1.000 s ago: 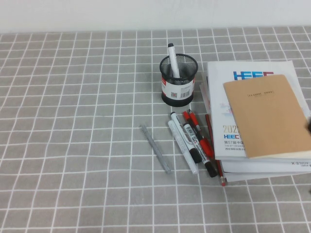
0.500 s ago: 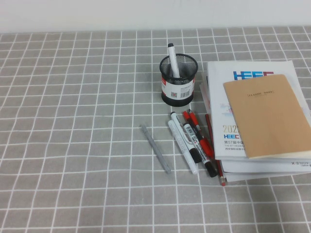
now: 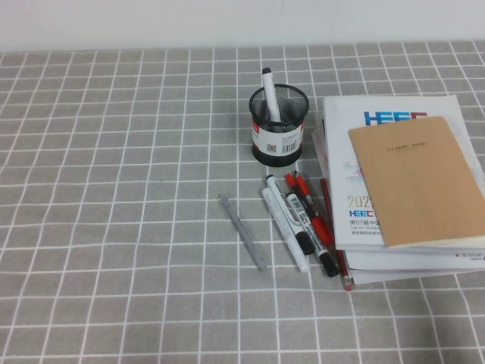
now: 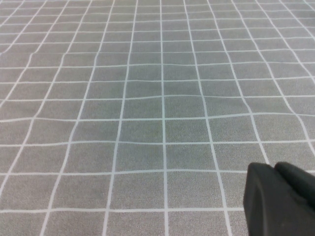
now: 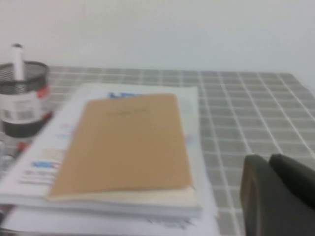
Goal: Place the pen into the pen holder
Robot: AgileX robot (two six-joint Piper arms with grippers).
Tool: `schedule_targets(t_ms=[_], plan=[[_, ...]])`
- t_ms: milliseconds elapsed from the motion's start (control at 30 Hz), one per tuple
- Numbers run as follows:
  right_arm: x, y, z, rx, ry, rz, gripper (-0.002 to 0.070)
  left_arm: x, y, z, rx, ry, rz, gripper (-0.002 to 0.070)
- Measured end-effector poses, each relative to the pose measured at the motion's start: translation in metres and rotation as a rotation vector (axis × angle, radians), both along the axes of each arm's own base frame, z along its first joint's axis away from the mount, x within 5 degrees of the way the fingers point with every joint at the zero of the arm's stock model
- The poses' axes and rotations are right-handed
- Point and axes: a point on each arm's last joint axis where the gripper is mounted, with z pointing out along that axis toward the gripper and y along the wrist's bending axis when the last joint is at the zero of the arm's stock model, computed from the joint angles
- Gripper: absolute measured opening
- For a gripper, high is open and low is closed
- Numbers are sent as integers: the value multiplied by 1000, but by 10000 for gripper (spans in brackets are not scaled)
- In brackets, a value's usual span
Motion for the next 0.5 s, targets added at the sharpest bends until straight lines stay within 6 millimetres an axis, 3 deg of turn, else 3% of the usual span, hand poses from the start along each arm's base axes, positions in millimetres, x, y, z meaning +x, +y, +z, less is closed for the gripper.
schedule_targets(t_ms=[167,500], plan=[[-6,-7,-24,28,10,-114,-12,0,0,0,0,0,0,-5],[-8,-3,-34,189,109,-76,-12,0,0,0,0,0,0,-5]])
